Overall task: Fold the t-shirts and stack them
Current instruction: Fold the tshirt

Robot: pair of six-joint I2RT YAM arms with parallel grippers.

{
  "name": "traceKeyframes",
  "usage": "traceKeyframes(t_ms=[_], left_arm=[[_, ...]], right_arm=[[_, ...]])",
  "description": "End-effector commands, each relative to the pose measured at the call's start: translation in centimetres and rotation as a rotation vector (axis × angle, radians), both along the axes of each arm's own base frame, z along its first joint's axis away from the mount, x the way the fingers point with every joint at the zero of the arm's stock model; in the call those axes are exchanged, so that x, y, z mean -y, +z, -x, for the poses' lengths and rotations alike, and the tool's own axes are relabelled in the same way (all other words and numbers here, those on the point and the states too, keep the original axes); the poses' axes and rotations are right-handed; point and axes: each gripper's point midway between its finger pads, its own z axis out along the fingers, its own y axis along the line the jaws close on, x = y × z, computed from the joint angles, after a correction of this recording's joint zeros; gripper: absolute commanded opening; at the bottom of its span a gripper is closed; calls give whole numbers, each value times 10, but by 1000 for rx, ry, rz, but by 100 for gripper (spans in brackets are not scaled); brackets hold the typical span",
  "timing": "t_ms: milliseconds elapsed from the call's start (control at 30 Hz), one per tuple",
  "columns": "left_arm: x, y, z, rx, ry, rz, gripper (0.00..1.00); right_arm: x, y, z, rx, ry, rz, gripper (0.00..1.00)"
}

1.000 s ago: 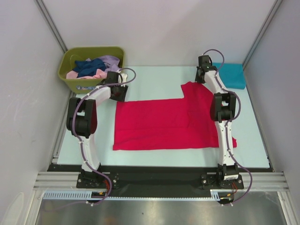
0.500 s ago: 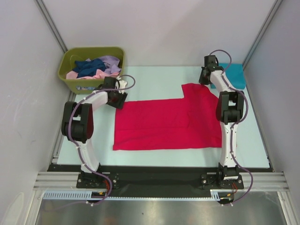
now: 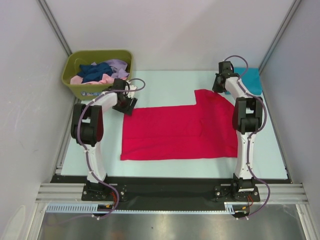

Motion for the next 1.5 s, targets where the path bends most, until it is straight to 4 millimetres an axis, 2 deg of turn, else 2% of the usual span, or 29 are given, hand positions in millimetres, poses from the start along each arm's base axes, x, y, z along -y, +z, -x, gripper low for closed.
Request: traceKeyframes(t_ms=[0, 100, 133, 167, 200, 267, 300, 367, 400, 500, 533, 600, 633, 667, 700, 733, 767, 833, 867, 900, 933, 967, 1000, 1033, 1133, 1167, 1233, 1367, 1467], left_arm=[[12, -14, 3, -89, 45, 81, 69], [15, -19, 4, -101, 47, 101, 48], [17, -20, 3, -97, 43, 111, 44], [19, -20, 5, -97, 36, 123, 41], [20, -20, 6, -100, 35, 128, 32], [23, -19, 7, -92, 23, 143, 28], [23, -18, 7, -87, 20, 146, 24], [22, -15, 7, -71, 15, 143, 15], [21, -14, 7, -66, 13, 136, 7], [18, -5, 9, -35, -7, 122, 5], [18, 7, 6, 0, -19, 123, 3], [16, 13, 11, 25, -50, 109, 1], [17, 28, 10, 70, -70, 113, 1], [16, 29, 15, 78, -97, 102, 1], [16, 34, 15, 105, -111, 97, 1], [16, 48, 17, 144, -130, 95, 1], [14, 45, 24, 142, -158, 80, 0], [12, 60, 27, 197, -194, 66, 0], [11, 56, 35, 195, -224, 55, 0], [11, 58, 38, 205, -238, 51, 0], [11, 68, 39, 241, -254, 47, 1], [10, 62, 47, 236, -280, 33, 1], [9, 65, 48, 256, -291, 27, 1], [10, 71, 50, 275, -308, 24, 1], [14, 72, 61, 295, -368, 15, 2], [14, 63, 72, 272, -383, 14, 2], [20, 62, 86, 260, -421, 29, 4], [26, 41, 129, 184, -527, 45, 12], [34, 41, 167, 94, -700, 99, 39]], right_arm=[[7, 62, -12, 145, -10, -9, 0], [7, 69, -8, 150, 3, -10, 0], [8, 70, -6, 149, 4, -10, 0], [7, 82, -6, 173, 8, -11, 0], [5, 76, 0, 159, 15, -14, 0], [5, 83, 2, 181, 22, -14, 0], [3, 91, 5, 194, 25, -17, 0], [2, 86, 13, 178, 35, -11, 0], [1, 93, 17, 187, 38, -11, 0], [1, 93, 32, 167, 44, -14, 0], [2, 108, 40, 185, 44, -12, 0], [7, 103, 60, 153, 37, 9, 0], [10, 124, 72, 180, 30, 16, 0], [13, 127, 82, 178, 21, 23, 0], [15, 112, 103, 132, 17, 24, 0], [16, 132, 118, 164, 13, 29, 0], [20, 133, 132, 157, -3, 42, 0], [22, 115, 169, 92, -22, 40, 0], [24, 134, 185, 135, -38, 35, 0], [24, 132, 196, 129, -45, 36, 0], [24, 114, 219, 77, -67, 20, 0], [21, 121, 231, 95, -70, 4, 0], [17, 115, 242, 81, -65, -7, 0], [15, 100, 259, 34, -86, -24, 0], [15, 92, 284, 14, -117, -47, 0], [19, 81, 295, -15, -145, -42, 0], [26, 75, 309, -46, -184, -29, 0], [31, 58, 324, -84, -218, -35, 0], [28, 50, 323, -87, -214, -56, 0]])
